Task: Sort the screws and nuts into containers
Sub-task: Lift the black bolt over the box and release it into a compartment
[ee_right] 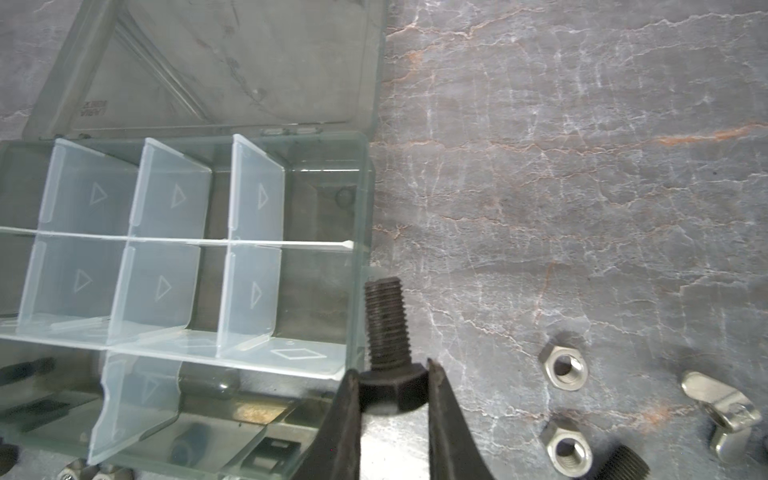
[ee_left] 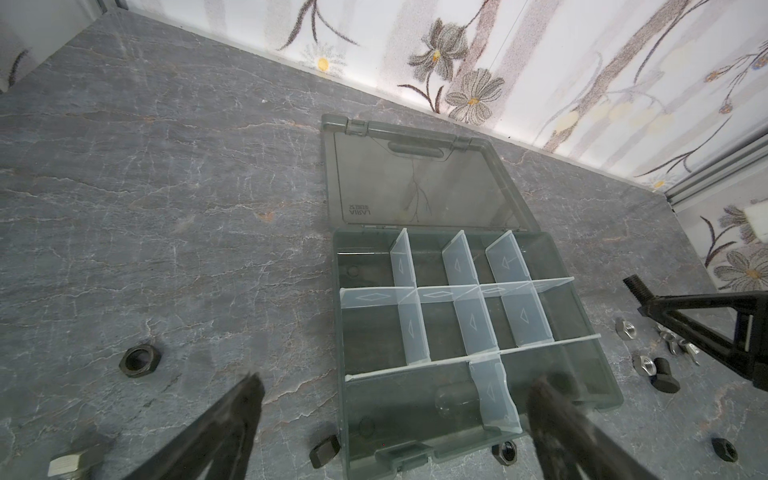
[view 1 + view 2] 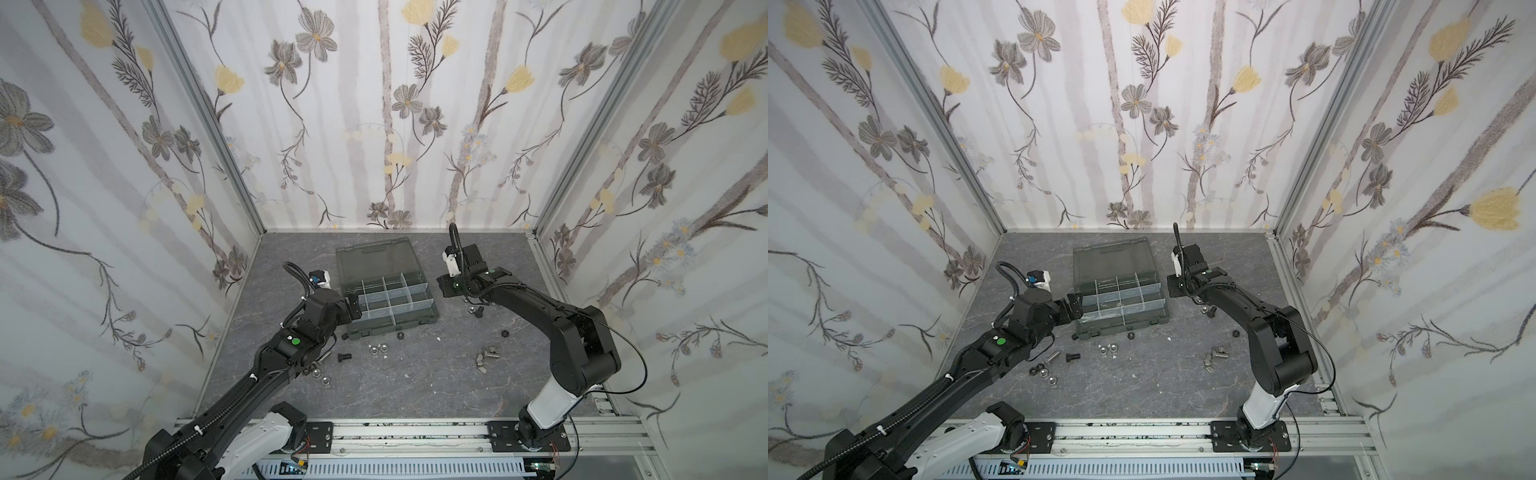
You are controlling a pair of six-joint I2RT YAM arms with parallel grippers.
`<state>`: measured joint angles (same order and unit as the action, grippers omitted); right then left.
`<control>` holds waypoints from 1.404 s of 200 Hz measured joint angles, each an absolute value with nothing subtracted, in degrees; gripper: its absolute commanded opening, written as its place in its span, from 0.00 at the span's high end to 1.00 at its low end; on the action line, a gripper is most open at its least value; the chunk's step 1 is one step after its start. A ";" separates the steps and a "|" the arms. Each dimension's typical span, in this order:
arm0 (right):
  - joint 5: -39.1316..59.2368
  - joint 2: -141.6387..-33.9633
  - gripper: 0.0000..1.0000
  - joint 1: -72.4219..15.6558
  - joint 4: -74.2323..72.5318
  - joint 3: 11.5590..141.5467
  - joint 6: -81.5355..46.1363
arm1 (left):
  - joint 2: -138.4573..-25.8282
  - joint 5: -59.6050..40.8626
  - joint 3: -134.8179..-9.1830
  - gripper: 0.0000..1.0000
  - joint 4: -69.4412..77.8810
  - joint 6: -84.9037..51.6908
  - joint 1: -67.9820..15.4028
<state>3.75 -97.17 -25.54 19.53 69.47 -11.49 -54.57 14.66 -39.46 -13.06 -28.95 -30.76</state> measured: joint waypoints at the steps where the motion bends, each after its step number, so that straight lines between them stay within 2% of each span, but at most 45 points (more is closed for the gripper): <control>1: 3.81 -97.17 0.89 -25.65 19.53 69.49 -11.49 | -54.50 14.66 -39.42 0.00 -13.10 -28.95 -30.76; 78: 7.75 -100.62 0.89 -30.41 19.42 72.58 -11.70 | -52.56 14.81 -38.44 0.00 -15.94 -30.33 -30.74; 166: 9.80 -106.87 0.84 -31.07 17.63 74.83 -11.75 | -58.46 17.89 -39.86 0.00 -20.69 -33.61 -30.70; 202: 10.15 -108.62 0.76 -31.05 17.21 75.09 -11.75 | -60.86 19.79 -42.15 0.00 -22.79 -34.94 -30.57; 218: 10.13 -108.77 0.66 -30.96 17.17 75.42 -11.75 | -60.88 19.86 -42.65 0.00 -23.62 -35.11 -30.11; 257: 10.11 -107.55 0.60 -30.79 15.49 74.78 -12.56 | -61.58 19.20 -47.51 0.00 -28.05 -35.97 -27.59; 281: 10.11 -103.48 0.56 -30.70 10.15 68.77 -15.03 | -59.61 19.09 -49.65 0.09 -31.22 -36.01 -26.24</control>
<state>10.11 -103.48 -30.70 10.15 68.77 -15.03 -59.61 19.09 -49.65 -31.22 -36.01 -26.24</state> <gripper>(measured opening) 0.435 0.959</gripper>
